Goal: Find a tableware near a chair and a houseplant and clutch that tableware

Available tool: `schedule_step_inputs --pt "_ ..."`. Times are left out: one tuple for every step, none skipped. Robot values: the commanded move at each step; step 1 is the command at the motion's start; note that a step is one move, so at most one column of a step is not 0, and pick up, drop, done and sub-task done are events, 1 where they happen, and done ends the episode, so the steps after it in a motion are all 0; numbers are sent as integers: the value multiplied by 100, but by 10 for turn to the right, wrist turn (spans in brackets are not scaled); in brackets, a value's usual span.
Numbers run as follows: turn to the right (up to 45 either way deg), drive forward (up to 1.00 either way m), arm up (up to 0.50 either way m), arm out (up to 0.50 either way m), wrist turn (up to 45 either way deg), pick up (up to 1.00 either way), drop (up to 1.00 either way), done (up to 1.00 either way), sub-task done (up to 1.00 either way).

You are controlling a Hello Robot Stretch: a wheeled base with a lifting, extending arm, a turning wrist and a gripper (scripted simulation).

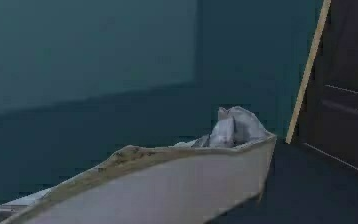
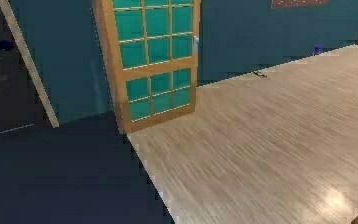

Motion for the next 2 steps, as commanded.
schedule_step_inputs --pt "450 0 0 0 0 0 0 0 0" --pt "90 0 0 0 0 0 0 0 0"
